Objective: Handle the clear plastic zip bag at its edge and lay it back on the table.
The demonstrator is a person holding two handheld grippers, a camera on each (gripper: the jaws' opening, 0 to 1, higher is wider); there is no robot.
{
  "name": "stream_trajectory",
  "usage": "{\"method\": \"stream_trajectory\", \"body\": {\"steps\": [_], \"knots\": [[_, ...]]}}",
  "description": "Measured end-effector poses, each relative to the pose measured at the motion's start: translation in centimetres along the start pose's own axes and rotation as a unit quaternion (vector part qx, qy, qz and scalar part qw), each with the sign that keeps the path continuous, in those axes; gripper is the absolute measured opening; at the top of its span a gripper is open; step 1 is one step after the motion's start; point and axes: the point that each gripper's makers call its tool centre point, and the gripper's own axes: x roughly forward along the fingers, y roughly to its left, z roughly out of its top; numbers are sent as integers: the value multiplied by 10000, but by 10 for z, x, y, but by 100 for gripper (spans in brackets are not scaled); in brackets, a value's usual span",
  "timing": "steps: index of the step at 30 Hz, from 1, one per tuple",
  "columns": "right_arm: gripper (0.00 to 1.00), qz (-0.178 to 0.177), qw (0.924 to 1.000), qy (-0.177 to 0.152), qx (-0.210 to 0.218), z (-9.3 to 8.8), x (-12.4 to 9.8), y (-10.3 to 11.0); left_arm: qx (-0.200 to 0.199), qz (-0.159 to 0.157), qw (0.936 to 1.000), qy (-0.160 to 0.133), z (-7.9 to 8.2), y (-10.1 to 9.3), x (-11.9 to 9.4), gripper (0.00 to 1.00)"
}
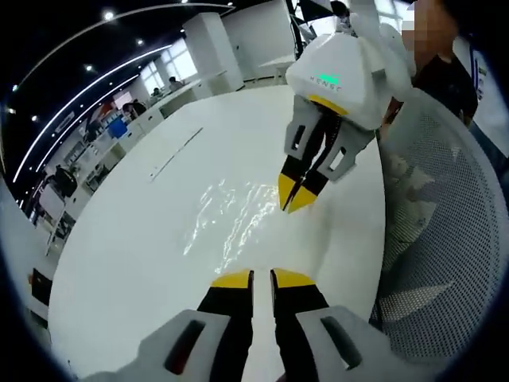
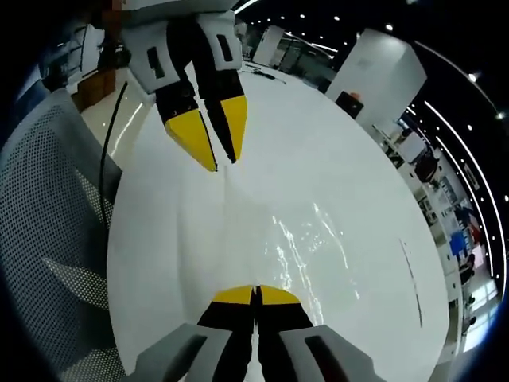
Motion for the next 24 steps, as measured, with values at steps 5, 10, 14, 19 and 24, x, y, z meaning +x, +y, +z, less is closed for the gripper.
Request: {"method": "stream_trajectory", "body": {"steps": [5, 10, 14, 19, 24], "knots": [[0, 17, 10000, -28, -10, 3, 2, -2, 122, 54, 9999, 9, 5, -7, -4, 8], [0, 51, 10000, -52, -26, 6, 3, -2, 534, 137, 9984, 119, 14, -14, -4, 9], [0, 61, 10000, -52, -45, 8, 4, -2, 619, 66, 9981, 33, 23, -23, -3, 11], [0, 0, 9999, -98, 38, 13, 2, -5, 724, 56, 9973, -75, 30, -31, -4, 14], [0, -14, 9999, -91, 80, 15, -5, -2, 918, 45, 9956, -177, 38, -36, 0, 14]]}}
